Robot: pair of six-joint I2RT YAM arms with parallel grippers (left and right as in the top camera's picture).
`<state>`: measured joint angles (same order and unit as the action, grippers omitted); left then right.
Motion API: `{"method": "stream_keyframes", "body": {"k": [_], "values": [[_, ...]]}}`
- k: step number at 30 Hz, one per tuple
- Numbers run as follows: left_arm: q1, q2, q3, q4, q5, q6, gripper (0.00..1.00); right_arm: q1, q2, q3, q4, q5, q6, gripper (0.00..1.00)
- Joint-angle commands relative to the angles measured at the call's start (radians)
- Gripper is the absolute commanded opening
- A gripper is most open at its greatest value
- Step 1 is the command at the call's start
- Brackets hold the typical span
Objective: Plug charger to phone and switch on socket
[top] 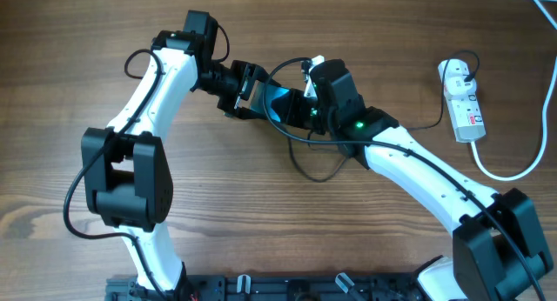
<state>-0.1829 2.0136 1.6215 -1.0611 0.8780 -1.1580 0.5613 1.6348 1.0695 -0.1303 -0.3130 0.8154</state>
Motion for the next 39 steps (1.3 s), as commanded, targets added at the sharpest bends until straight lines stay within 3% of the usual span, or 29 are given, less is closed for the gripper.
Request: {"method": "stream_keyframes", "body": {"k": [1, 4, 8, 13, 16, 23, 31, 34, 39], "values": [[-0.005, -0.032, 0.023, -0.001, 0.010, -0.006, 0.04, 0.002, 0.011, 0.017, 0.013, -0.001, 0.000, 0.04], [-0.005, -0.032, 0.023, -0.001, 0.010, -0.006, 0.05, 0.002, 0.011, 0.017, 0.013, -0.005, 0.008, 0.04], [-0.005, -0.032, 0.023, -0.001, 0.010, -0.006, 0.25, 0.002, 0.011, 0.017, 0.018, -0.005, 0.030, 0.04], [-0.005, -0.032, 0.023, -0.001, 0.010, -0.006, 0.65, 0.002, 0.011, 0.017, 0.018, -0.016, 0.031, 0.04], [-0.005, -0.032, 0.023, -0.001, 0.011, -0.006, 0.98, 0.002, 0.011, 0.017, 0.018, -0.021, 0.030, 0.04], [0.003, -0.032, 0.023, 0.003, 0.011, 0.002, 1.00, -0.007, 0.011, 0.017, 0.018, -0.024, 0.034, 0.04], [0.120, -0.032, 0.023, 0.064, 0.161, 0.426, 1.00, -0.169, -0.080, 0.017, 0.010, -0.189, 0.106, 0.04], [0.161, -0.032, 0.023, 0.086, 0.287, 0.547, 1.00, -0.254, -0.088, 0.017, 0.032, -0.341, 0.209, 0.04], [0.166, -0.032, 0.023, 0.136, 0.316, 0.552, 1.00, -0.277, -0.087, 0.017, 0.183, -0.348, 0.490, 0.04]]}}
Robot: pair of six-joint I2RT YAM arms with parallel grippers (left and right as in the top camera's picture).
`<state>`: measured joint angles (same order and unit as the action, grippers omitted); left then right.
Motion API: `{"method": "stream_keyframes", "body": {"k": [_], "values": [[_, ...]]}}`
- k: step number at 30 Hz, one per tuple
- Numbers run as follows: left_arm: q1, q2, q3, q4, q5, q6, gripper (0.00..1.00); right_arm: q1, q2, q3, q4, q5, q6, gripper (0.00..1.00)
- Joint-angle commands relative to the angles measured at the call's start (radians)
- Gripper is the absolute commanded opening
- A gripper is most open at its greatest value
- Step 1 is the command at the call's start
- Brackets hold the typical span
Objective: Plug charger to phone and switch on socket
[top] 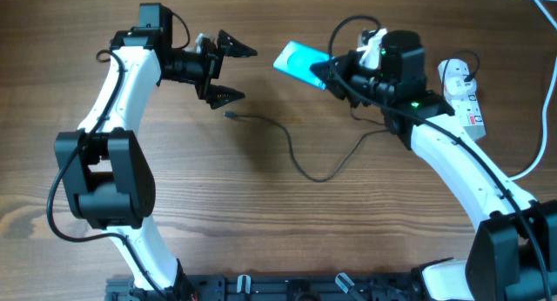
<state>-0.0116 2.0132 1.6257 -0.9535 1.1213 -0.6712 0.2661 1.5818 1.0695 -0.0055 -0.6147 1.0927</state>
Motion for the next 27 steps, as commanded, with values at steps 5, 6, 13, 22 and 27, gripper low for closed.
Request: {"method": "stream_keyframes", "body": {"k": [5, 6, 13, 22, 27], "values": [[-0.007, -0.031, 0.018, 0.114, 0.105, 0.002, 1.00, 0.123, -0.034, 0.017, 0.074, 0.251, 0.536, 0.04], [-0.007, -0.031, 0.018, 0.142, 0.105, -0.023, 1.00, 0.157, -0.034, 0.017, 0.078, 0.330, 0.584, 0.04], [-0.015, -0.031, 0.018, 0.293, 0.105, -0.264, 0.95, 0.293, 0.019, 0.017, 0.325, 0.559, 0.646, 0.04], [-0.032, -0.031, 0.018, 0.364, 0.100, -0.495, 0.63, 0.337, 0.109, 0.017, 0.354, 0.573, 0.699, 0.04], [-0.047, -0.031, 0.018, 0.364, 0.069, -0.516, 0.53, 0.337, 0.119, 0.017, 0.380, 0.573, 0.717, 0.04]]}}
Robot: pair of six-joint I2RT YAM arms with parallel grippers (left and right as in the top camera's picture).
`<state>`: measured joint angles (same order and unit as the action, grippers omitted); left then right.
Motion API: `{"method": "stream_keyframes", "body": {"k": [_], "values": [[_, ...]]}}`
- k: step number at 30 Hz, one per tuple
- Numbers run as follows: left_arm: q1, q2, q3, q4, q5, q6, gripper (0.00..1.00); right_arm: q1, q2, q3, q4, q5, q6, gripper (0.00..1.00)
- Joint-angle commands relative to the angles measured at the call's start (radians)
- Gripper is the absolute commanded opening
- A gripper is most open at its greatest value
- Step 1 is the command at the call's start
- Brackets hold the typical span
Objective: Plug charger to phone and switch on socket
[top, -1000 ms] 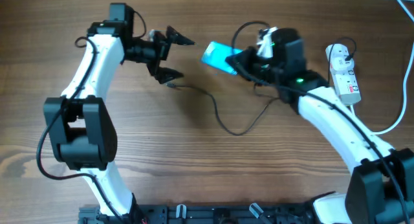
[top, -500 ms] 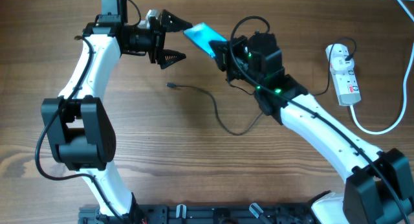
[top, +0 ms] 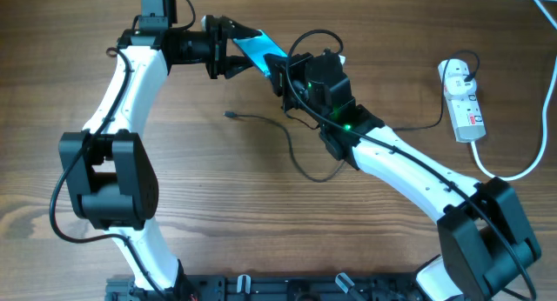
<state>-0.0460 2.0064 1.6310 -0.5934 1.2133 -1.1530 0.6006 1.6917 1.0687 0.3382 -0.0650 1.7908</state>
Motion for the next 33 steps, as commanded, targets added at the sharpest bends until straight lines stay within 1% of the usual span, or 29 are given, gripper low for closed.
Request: {"method": "stream_keyframes", "body": {"k": [1, 3, 6, 9, 12, 15, 16, 24, 25, 28, 29, 31, 33], "values": [[-0.016, -0.024, 0.013, 0.003, -0.035, -0.035, 0.53, 0.002, 0.009, 0.018, 0.048, 0.023, 0.019, 0.04], [-0.024, -0.024, 0.013, 0.003, -0.053, -0.062, 0.52, 0.002, 0.009, 0.018, 0.066, 0.020, 0.019, 0.04], [-0.027, -0.024, 0.013, 0.004, -0.064, -0.090, 0.41, 0.002, 0.009, 0.018, 0.066, 0.012, 0.019, 0.04], [-0.027, -0.024, 0.013, 0.004, -0.075, -0.099, 0.34, 0.002, 0.009, 0.018, 0.066, 0.011, 0.018, 0.04], [-0.027, -0.024, 0.013, 0.008, -0.089, -0.138, 0.23, 0.002, 0.009, 0.018, 0.066, 0.000, 0.018, 0.04], [-0.027, -0.024, 0.013, 0.008, -0.097, -0.146, 0.15, 0.002, 0.009, 0.018, 0.066, 0.000, 0.019, 0.04], [-0.027, -0.024, 0.013, 0.008, -0.097, -0.146, 0.05, 0.002, 0.009, 0.018, 0.066, -0.004, 0.019, 0.04], [-0.027, -0.024, 0.013, 0.015, -0.124, -0.165, 0.04, 0.002, 0.009, 0.018, 0.078, -0.034, 0.054, 0.04], [-0.027, -0.024, 0.013, 0.015, -0.131, -0.165, 0.04, 0.002, 0.009, 0.018, 0.084, -0.038, 0.055, 0.06], [-0.027, -0.024, 0.013, 0.027, -0.135, -0.164, 0.04, 0.002, 0.009, 0.018, 0.087, -0.048, 0.072, 0.21], [-0.027, -0.024, 0.013, 0.043, -0.134, -0.164, 0.04, 0.002, 0.008, 0.018, 0.087, -0.048, 0.072, 0.31], [-0.027, -0.024, 0.013, 0.086, -0.134, -0.164, 0.04, 0.002, 0.009, 0.018, 0.087, -0.048, 0.071, 0.37], [-0.024, -0.024, 0.013, 0.105, -0.134, -0.163, 0.04, 0.002, 0.008, 0.018, 0.087, -0.048, 0.070, 0.39]]}}
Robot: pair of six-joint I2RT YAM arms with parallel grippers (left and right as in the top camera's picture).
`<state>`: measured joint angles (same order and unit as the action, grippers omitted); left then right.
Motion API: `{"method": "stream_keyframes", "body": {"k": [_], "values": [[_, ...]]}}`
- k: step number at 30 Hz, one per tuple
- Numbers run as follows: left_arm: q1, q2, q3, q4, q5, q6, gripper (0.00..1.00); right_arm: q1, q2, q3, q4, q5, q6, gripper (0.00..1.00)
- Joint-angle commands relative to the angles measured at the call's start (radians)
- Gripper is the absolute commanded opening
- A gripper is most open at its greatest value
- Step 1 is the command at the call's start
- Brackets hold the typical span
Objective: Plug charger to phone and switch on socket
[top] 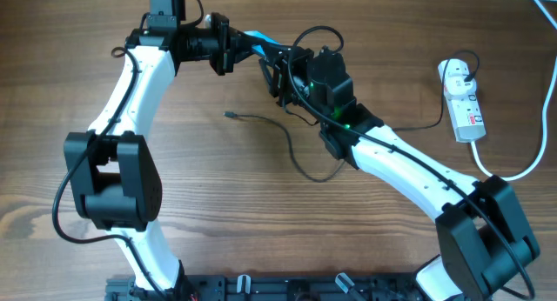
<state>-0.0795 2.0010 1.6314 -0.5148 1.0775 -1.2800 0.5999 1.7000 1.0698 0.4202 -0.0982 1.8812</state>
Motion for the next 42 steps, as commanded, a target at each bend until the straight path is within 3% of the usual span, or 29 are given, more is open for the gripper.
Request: {"method": "stream_keyframes", "body": {"k": [1, 3, 7, 11, 12, 15, 17, 19, 21, 27, 32, 36, 42], "values": [[0.011, -0.019, 0.013, 0.030, 0.002, -0.024, 0.04, 0.003, 0.000, 0.017, 0.005, -0.016, -0.023, 0.42], [0.021, -0.019, 0.013, 0.029, -0.006, 0.034, 0.04, 0.003, 0.000, 0.017, -0.012, -0.047, -0.029, 0.54], [0.084, -0.019, 0.013, -0.031, -0.006, 0.274, 0.04, -0.018, 0.000, 0.017, -0.016, -0.151, -0.290, 0.81], [0.172, -0.019, 0.013, -0.147, -0.005, 0.482, 0.04, -0.076, 0.000, 0.017, -0.018, -0.321, -0.500, 0.89], [0.193, -0.019, 0.013, -0.181, 0.013, 0.517, 0.04, -0.102, 0.000, 0.017, -0.031, -0.394, -0.561, 0.96], [0.257, -0.019, 0.013, -0.208, 0.196, 0.618, 0.04, -0.180, 0.000, 0.017, -0.204, -0.521, -0.679, 0.95], [0.308, -0.019, 0.013, -0.209, 0.290, 0.626, 0.04, -0.231, 0.000, 0.016, -0.366, -0.543, -0.809, 0.78], [0.337, -0.019, 0.013, -0.209, 0.341, 0.626, 0.04, -0.271, 0.000, 0.017, -0.499, -0.544, -0.854, 0.77], [0.358, -0.019, 0.013, -0.209, 0.387, 0.624, 0.04, -0.301, 0.000, 0.017, -0.558, -0.586, -1.073, 0.77], [0.425, -0.019, 0.013, -0.209, 0.415, 0.618, 0.04, -0.268, 0.000, 0.077, -0.709, -0.537, -1.379, 0.73], [0.449, -0.019, 0.013, -0.208, 0.415, 0.591, 0.04, -0.166, 0.051, 0.320, -0.933, -0.277, -1.584, 0.68], [0.449, -0.019, 0.013, -0.209, 0.415, 0.591, 0.04, -0.070, 0.243, 0.562, -1.046, -0.177, -1.778, 0.63], [0.459, -0.019, 0.013, -0.209, 0.415, 0.560, 0.04, 0.022, 0.451, 0.637, -0.987, -0.094, -1.906, 0.58]]}}
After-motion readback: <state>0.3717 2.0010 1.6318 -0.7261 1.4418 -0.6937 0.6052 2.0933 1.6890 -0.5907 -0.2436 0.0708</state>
